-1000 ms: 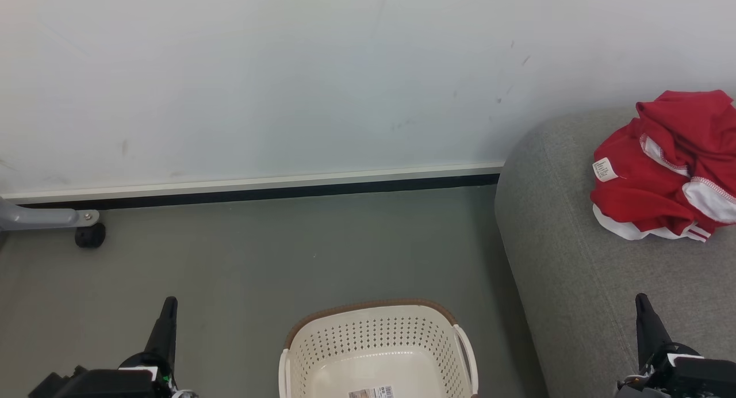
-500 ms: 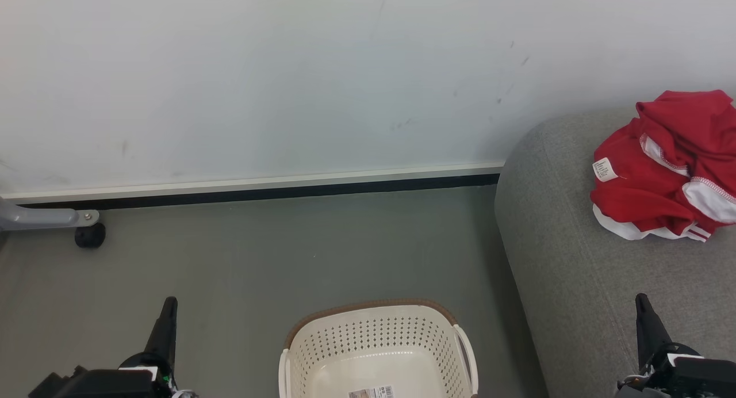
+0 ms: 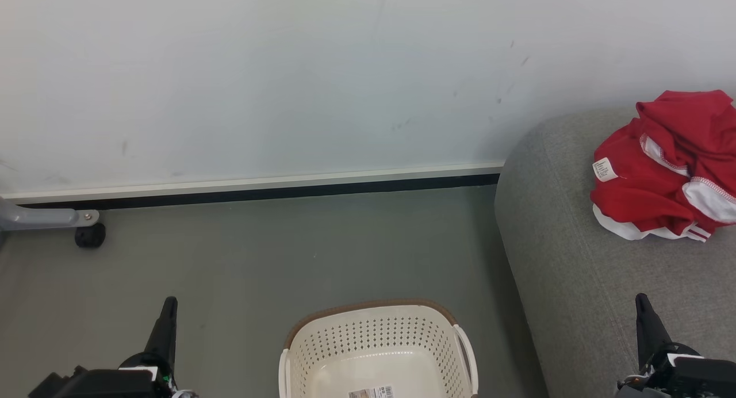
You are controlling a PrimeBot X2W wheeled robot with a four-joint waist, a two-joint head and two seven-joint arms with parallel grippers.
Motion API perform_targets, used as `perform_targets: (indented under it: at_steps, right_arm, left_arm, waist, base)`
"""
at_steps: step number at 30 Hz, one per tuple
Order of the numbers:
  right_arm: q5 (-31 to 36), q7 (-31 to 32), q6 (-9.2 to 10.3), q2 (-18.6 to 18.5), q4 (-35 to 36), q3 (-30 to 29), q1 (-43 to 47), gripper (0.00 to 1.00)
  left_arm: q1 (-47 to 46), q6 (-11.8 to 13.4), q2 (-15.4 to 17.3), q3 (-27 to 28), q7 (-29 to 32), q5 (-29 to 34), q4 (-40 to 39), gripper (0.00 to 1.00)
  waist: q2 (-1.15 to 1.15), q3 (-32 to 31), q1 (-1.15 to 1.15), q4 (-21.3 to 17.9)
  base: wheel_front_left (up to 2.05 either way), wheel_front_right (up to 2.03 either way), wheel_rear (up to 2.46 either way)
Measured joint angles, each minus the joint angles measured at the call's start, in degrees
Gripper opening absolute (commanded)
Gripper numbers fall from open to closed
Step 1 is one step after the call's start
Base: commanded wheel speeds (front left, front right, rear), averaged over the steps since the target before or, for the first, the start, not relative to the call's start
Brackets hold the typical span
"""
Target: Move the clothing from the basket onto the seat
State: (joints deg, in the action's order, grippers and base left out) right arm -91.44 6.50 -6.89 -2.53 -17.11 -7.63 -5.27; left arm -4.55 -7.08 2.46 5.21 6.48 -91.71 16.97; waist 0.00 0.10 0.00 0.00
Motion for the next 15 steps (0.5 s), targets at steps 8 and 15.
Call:
perform_targets:
  at_steps: [8,15]
  right_arm:
    - [-0.01,0.0,0.0,0.0,0.0,0.0,0.0,0.0]
    - [-0.01,0.0,0.0,0.0,0.0,0.0,0.0,0.0]
  left_arm:
    - [0.0,0.0,0.0,0.0,0.0,0.0,0.0,0.0]
    - [0.0,0.0,0.0,0.0,0.0,0.0,0.0,0.0]
  waist:
    - [0.0,0.0,0.0,0.0]
    - [0.0,0.0,0.0,0.0]
  base:
    - [0.0,0.0,0.0]
    - [0.0,0.0,0.0]
